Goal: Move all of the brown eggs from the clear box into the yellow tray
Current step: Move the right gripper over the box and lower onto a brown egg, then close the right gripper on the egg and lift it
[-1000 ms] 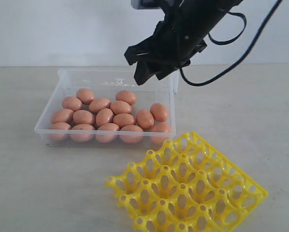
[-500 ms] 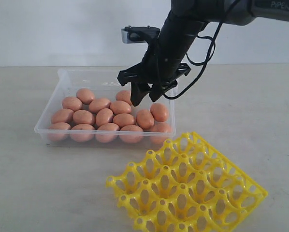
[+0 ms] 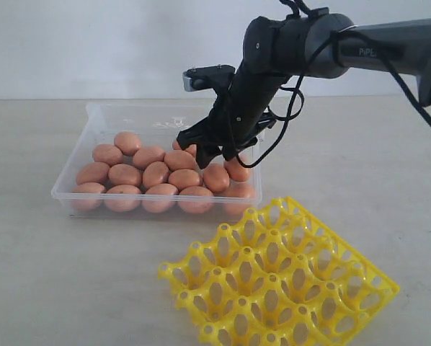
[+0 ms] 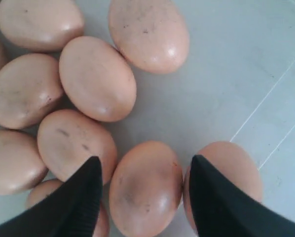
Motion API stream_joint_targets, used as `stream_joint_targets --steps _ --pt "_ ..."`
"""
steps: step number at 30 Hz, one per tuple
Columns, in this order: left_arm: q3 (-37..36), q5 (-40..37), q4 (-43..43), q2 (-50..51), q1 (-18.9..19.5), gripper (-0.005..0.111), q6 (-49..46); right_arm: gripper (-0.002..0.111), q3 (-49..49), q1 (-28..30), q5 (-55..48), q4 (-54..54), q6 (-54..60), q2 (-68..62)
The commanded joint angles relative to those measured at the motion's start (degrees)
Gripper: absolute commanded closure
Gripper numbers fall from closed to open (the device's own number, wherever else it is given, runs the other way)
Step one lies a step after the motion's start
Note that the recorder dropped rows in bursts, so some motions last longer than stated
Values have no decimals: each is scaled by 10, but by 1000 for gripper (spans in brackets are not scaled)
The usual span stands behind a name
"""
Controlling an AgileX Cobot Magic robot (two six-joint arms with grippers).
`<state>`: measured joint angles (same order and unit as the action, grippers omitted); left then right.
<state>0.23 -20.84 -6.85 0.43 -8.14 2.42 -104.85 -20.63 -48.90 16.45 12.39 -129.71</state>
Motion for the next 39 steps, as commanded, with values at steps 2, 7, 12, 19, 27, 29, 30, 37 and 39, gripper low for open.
stream_joint_targets --steps 2,7,12,19,27,29,30,37,39 --pt "-2 5 2 2 -1 103 -2 61 -4 0 -1 -35 -3 -24" --pt "-2 5 2 2 -1 103 -2 61 -4 0 -6 -35 -3 -37" --pt "-2 5 2 2 -1 103 -2 62 -4 0 -6 -39 -3 -37" --pt "-2 5 2 2 -1 103 -2 100 -4 0 0 -39 -1 -37" --pt "-2 5 2 2 -1 103 -2 108 -4 0 29 -38 -1 -26" --pt "-2 5 2 2 -1 103 -2 108 -4 0 40 -37 -1 -16" --pt "-2 5 2 2 -1 103 -2 108 -4 0 45 -35 -2 -10" --pt "-2 5 2 2 -1 103 -2 108 -4 0 60 -35 -35 41" --pt "-2 5 2 2 -1 103 -2 108 -2 0 56 -35 -47 61"
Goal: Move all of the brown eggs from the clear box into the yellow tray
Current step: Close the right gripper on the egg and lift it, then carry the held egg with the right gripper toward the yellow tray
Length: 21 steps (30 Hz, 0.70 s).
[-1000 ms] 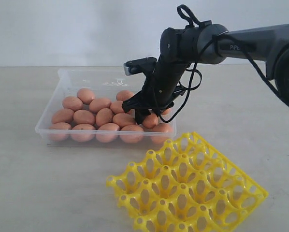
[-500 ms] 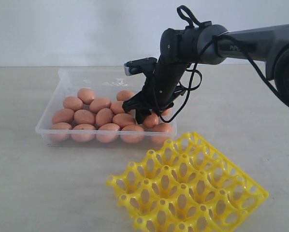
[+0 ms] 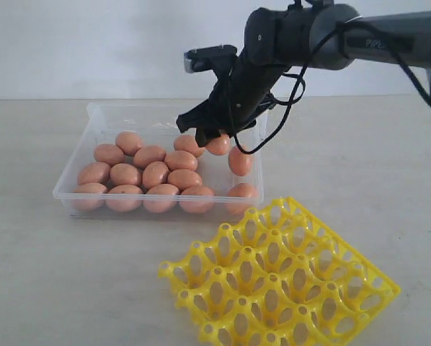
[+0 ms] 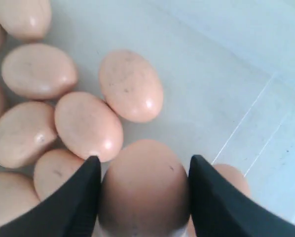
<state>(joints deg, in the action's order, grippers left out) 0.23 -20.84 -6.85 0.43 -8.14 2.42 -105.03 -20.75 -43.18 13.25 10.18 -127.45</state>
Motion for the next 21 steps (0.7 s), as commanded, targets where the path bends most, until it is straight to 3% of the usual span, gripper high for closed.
stream_joint_targets --steps 1,7,17,21 --pt "-2 5 2 2 -1 103 -2 108 4 1 1 0 -30 51" --pt "-2 5 2 2 -1 103 -2 108 96 -20 101 -4 -58 169" --pt "-2 5 2 2 -1 103 -2 108 377 -148 448 -21 -50 405" --pt "-2 5 2 2 -1 103 -2 108 461 -182 500 -15 -58 432"
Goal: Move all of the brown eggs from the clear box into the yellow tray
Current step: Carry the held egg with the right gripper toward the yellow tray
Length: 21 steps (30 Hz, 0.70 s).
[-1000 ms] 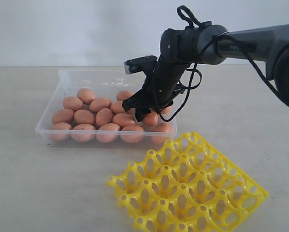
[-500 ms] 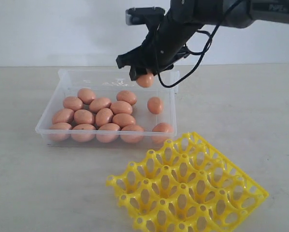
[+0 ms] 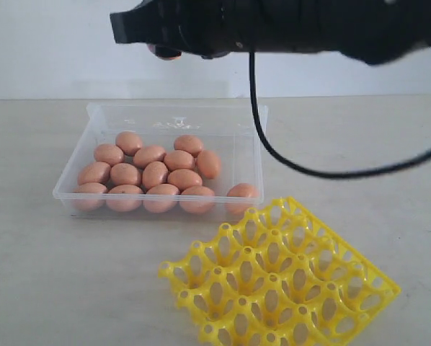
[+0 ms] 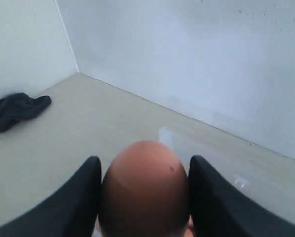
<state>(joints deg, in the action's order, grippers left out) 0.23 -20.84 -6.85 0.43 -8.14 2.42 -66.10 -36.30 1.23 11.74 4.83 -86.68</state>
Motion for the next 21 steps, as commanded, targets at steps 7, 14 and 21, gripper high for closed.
stream_joint_targets --steps 7,14,21 --pt "-2 5 2 2 -1 103 -2 108 203 -97 139 10 -48 -2" --pt "-2 5 2 2 -1 103 -2 108 214 -117 174 5 -48 -26" --pt "-2 5 2 2 -1 103 -2 108 214 -112 170 4 -12 -89"
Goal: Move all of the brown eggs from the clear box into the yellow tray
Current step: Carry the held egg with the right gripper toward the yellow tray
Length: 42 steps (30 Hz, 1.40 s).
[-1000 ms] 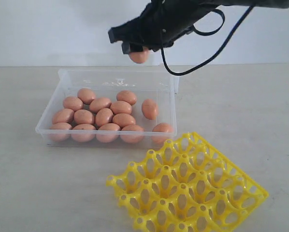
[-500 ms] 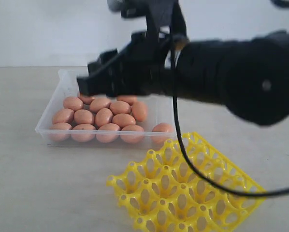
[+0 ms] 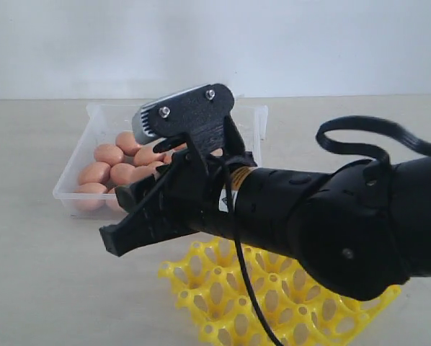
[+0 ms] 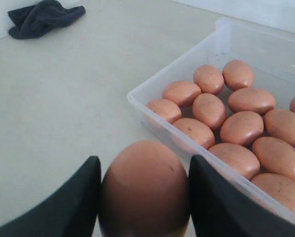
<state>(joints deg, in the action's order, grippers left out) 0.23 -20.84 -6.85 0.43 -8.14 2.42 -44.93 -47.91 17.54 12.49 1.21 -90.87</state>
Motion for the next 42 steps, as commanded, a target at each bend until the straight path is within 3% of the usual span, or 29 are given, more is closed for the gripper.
stream_joint_targets --steps 1,8,16,24,28,34,42 --pt "-2 5 2 2 -1 103 -2 108 2 5 10 -4 20 -62" --pt "-2 5 2 2 -1 103 -2 108 2 3 54 -10 -40 -64" --pt "-2 5 2 2 -1 103 -2 108 15 3 104 -8 -89 57" --pt "-2 5 2 2 -1 103 -2 108 236 17 254 114 -97 204" --pt "-2 5 2 2 -1 103 -2 108 326 17 277 62 -144 246" --pt "-2 5 2 2 -1 103 -2 108 319 17 299 -22 -160 207" --pt "-2 5 2 2 -1 103 -2 108 237 17 317 -109 -161 43"
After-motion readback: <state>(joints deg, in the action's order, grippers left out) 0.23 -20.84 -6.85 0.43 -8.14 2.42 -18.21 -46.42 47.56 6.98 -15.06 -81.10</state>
